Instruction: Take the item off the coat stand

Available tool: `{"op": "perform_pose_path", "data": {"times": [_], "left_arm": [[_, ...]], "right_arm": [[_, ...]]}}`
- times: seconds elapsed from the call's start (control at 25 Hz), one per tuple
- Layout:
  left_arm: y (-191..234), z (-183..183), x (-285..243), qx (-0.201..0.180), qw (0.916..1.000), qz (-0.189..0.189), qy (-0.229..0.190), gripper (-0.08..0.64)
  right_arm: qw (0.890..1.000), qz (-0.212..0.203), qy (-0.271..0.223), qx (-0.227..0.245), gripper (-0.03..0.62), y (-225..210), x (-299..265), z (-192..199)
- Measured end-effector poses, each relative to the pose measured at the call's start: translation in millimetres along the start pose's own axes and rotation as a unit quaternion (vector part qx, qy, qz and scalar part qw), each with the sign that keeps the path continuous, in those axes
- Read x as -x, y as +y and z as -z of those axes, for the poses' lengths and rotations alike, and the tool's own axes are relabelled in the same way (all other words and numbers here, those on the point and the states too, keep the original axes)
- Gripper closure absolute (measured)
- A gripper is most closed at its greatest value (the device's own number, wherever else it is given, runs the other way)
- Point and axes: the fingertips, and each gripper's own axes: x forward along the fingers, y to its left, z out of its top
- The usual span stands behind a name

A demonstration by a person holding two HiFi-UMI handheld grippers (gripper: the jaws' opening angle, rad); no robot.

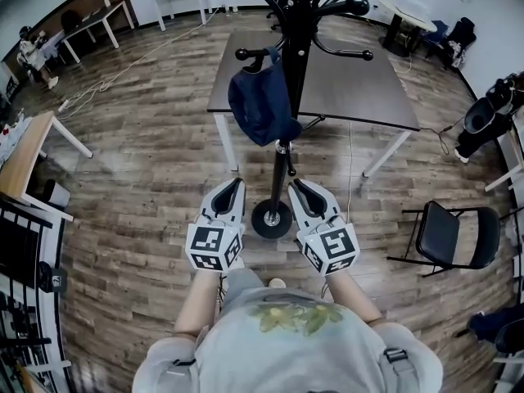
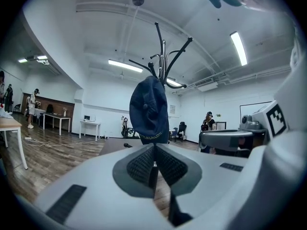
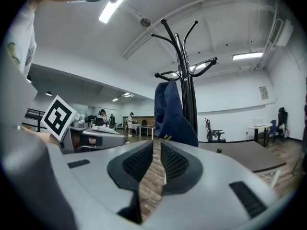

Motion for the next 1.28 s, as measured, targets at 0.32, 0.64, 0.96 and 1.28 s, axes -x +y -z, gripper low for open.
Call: {"op": "perform_pose_path", "data": {"times": [0.32, 0.64, 0.96, 1.28], "left_arm": [[28.3, -11.1, -27.6, 0.0, 0.9997, 0.025, -0.003, 0.512], [45.4, -19.0, -51.4, -0.001, 0.9985, 0.055, -0.008, 0.373], [52.4, -27.6, -68.0, -0.006, 0.9974, 0.07, -0.018, 0.298], [59.8, -30.0, -81.1, -0.01, 0.9962, 0.085, -0.017, 0.291]], "right_arm": [[1.0, 0.022, -0.004, 0.005, 0.489, -7.0, -33.5, -6.9], [0.998, 0.056, -0.015, 0.008, 0.4, -18.1, -58.1, -15.1], [0.996, 0.078, -0.023, 0.024, 0.333, -27.8, -67.9, -25.6], [0.995, 0.092, -0.029, 0.019, 0.328, -32.2, -76.3, -25.7]]}}
